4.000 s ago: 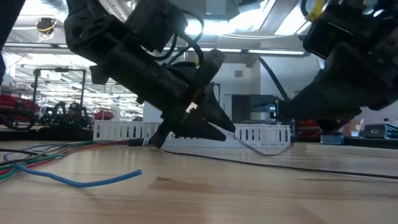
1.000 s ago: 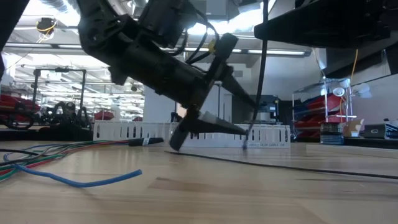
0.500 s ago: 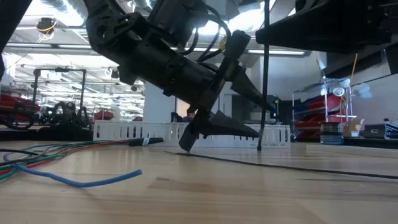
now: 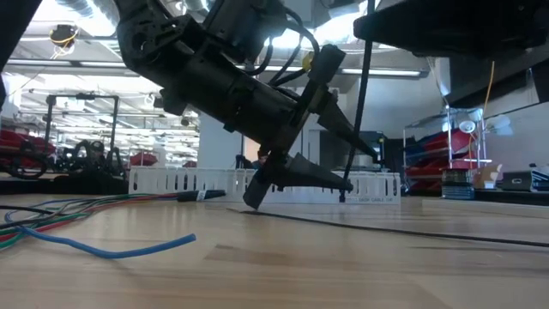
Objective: Ziptie cables
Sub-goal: Prepare the black ziptie
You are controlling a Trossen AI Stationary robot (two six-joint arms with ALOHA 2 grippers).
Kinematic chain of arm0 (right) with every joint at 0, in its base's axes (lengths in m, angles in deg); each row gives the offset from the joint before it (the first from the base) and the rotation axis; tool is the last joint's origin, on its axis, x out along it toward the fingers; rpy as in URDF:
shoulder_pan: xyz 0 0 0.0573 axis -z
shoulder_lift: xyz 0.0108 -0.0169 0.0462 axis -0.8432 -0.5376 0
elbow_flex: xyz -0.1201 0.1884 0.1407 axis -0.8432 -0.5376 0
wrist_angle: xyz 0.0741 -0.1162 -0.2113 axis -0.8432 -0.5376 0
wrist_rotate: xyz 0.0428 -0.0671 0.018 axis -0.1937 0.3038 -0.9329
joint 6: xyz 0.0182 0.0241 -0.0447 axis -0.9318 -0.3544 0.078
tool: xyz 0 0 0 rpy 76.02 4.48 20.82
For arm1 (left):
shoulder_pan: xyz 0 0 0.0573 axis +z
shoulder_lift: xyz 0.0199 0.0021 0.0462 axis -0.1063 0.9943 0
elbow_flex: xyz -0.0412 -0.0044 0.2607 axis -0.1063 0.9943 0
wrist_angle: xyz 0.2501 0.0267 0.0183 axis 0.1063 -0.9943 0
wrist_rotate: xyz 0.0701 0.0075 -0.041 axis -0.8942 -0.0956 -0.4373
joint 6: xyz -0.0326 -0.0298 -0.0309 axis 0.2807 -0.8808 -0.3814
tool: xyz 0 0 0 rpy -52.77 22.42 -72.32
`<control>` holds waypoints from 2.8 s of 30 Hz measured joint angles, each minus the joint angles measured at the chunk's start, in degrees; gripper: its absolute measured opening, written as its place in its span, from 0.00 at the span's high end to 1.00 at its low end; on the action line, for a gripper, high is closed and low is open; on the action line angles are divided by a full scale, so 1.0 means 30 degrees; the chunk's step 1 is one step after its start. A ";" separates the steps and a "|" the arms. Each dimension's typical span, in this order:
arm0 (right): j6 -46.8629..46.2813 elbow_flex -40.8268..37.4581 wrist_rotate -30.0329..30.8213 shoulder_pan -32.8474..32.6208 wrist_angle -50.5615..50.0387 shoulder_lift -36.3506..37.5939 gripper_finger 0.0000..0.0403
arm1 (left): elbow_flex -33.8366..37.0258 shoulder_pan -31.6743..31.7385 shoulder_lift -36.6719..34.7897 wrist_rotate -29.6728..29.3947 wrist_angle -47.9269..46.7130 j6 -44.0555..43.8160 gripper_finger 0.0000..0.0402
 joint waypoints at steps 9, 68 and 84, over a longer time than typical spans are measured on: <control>-0.0004 0.0000 -0.0814 -0.0007 0.0648 -0.0728 1.00 | 0.0032 0.0088 0.0036 -0.0141 0.0480 0.0505 0.52; -1.8181 -0.2732 -0.8650 0.2054 0.8087 -0.0684 1.00 | 0.0265 -0.4065 -0.6963 -1.1870 -0.2459 3.4728 1.00; -1.8241 -0.3376 -1.0294 0.2288 0.9608 -0.0677 1.00 | 0.0265 -0.4845 -0.6958 -1.1873 -0.3075 3.4590 1.00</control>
